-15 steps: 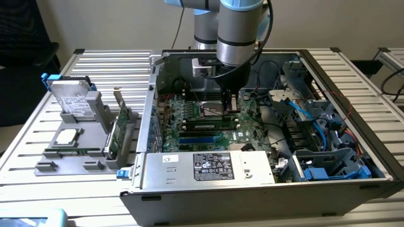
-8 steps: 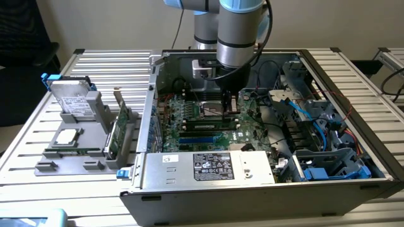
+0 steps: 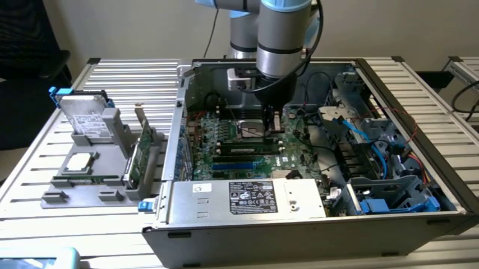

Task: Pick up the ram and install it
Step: 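Press down the ram until it locks into place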

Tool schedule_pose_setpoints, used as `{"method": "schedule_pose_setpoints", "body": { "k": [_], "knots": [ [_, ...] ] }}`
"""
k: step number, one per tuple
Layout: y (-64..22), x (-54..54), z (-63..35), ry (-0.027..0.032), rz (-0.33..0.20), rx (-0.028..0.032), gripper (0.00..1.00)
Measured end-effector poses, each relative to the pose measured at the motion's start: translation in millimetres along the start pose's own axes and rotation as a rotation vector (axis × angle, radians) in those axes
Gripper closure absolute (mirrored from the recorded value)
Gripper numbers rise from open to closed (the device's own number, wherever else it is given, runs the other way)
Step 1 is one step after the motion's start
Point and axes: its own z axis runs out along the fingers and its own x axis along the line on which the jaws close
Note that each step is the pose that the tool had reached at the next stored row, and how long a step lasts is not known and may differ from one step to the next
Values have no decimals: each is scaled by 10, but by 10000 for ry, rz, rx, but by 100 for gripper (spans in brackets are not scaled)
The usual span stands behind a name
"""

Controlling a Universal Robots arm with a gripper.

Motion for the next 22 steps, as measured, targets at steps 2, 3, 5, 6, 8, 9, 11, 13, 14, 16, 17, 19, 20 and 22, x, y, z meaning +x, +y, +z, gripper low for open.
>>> {"method": "schedule_pose_setpoints", "body": {
  "k": [2, 3, 5, 6, 8, 9, 11, 13, 14, 16, 17, 19, 20, 22],
  "knots": [
    [40, 4, -38, 4, -1, -1, 89],
    [66, 4, -45, 11, -2, -1, 89],
    [130, 4, -50, 18, -2, 3, 89],
    [161, 5, -52, 24, -1, 5, 89],
    [225, 5, -54, 36, -1, 10, 89],
    [255, 5, -55, 41, -1, 14, 89],
    [321, 5, -56, 44, 0, 22, 89],
    [387, 4, -56, 43, 1, 28, 89],
    [425, 4, -56, 43, 1, 29, 89],
    [504, 4, -57, 42, 1, 29, 89],
    [542, 4, -57, 43, 1, 29, 89],
    [608, 4, -58, 43, 1, 29, 89],
    [640, 3, -58, 43, 1, 30, 89],
    [707, 3, -58, 43, 1, 29, 89]
  ]
}}
